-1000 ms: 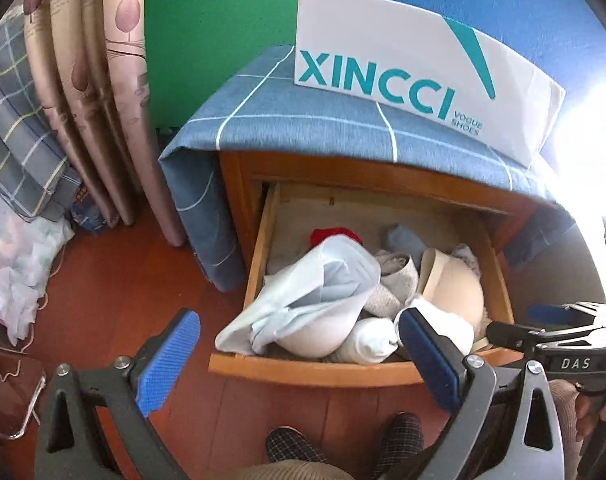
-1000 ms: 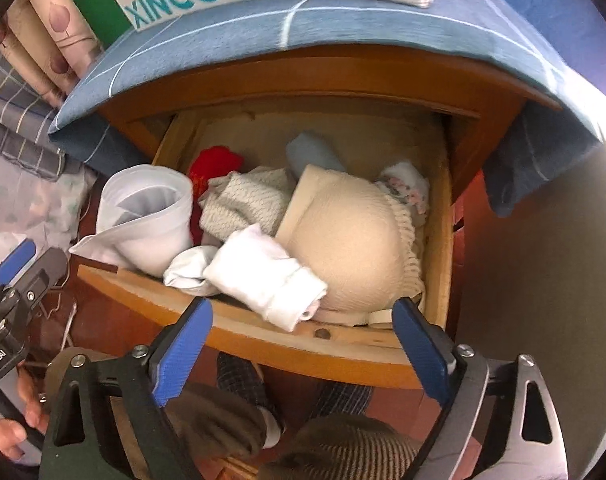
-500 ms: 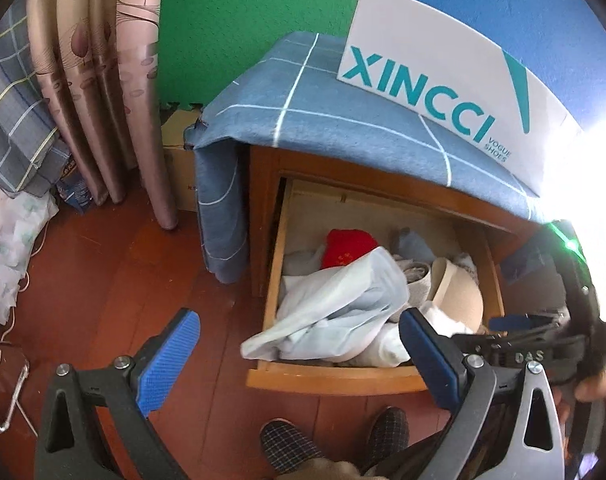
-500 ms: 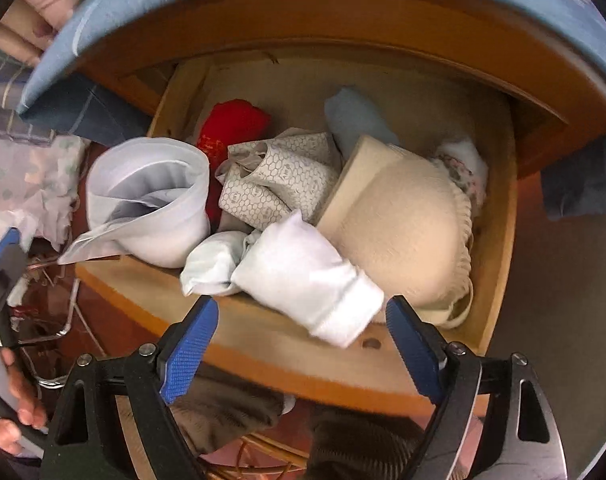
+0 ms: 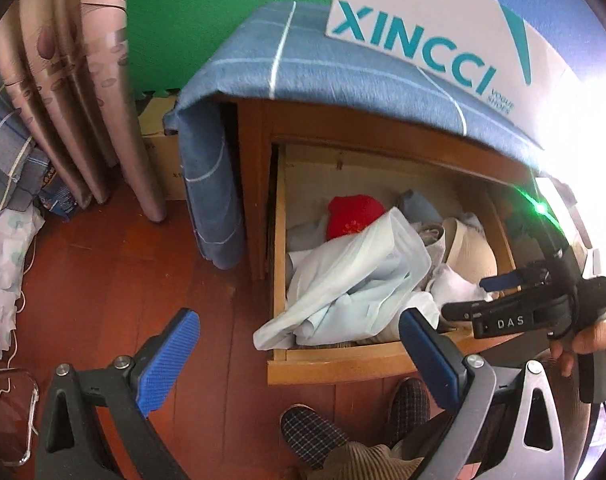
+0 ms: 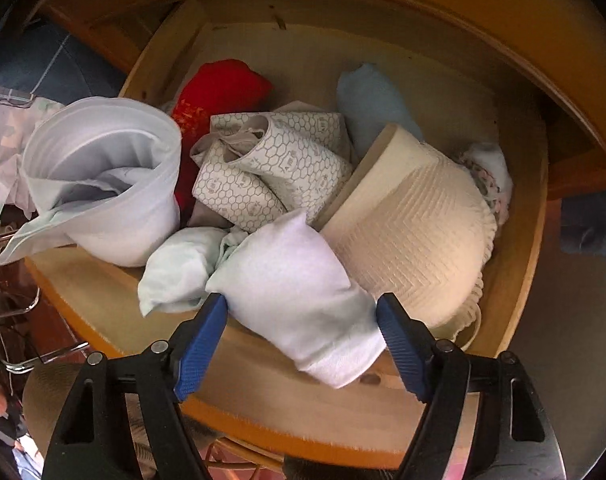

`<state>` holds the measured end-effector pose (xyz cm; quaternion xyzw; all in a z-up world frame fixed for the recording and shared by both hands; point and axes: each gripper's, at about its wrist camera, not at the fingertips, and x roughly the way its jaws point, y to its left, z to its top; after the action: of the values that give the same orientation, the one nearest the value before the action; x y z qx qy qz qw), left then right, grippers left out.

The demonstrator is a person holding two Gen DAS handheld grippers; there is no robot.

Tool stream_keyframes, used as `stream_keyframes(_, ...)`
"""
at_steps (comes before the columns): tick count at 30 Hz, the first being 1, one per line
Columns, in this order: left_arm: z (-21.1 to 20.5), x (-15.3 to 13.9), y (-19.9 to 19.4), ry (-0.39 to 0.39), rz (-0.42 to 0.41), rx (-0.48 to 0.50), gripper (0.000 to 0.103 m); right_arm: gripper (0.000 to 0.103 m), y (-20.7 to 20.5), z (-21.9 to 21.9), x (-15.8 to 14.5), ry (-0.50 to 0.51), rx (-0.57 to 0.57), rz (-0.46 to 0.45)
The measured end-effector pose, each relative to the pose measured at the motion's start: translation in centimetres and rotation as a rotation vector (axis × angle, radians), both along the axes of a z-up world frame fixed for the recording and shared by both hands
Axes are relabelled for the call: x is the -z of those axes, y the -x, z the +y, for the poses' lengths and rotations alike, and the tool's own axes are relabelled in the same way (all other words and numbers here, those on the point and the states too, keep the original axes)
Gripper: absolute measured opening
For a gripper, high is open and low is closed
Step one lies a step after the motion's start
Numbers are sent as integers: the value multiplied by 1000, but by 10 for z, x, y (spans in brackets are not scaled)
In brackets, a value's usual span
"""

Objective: Take underwear out of drawer
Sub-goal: 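Lower the right tool into the drawer and grasp the white rolled underwear, then grasp the pale blue-white garment with the left tool and lift it while the right tool holds the white underwear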

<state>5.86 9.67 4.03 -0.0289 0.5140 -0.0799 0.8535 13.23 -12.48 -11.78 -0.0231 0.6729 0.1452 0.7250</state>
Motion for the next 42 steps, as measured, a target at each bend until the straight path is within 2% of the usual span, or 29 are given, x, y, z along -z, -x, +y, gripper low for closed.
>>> stream_keyframes(9, -4, 17, -12, -12, 46, 36, 102, 75, -12, 14, 22, 10, -28, 39)
stream_keyframes(16, -9, 20, -16, -14, 57, 58, 102, 55, -3, 16, 18, -1, -23, 5)
stream_keyframes(22, -18, 21, -18, -31, 63, 93, 103, 49, 16, 9, 7, -9, -8, -66)
stream_keyframes(33, -45, 29, -33, -76, 114, 209, 103, 48, 38, -40, -29, -111, 112, -143)
stream_keyframes(42, -70, 45, -60, -118, 169, 254, 103, 48, 51, -65, -37, -183, 169, -176)
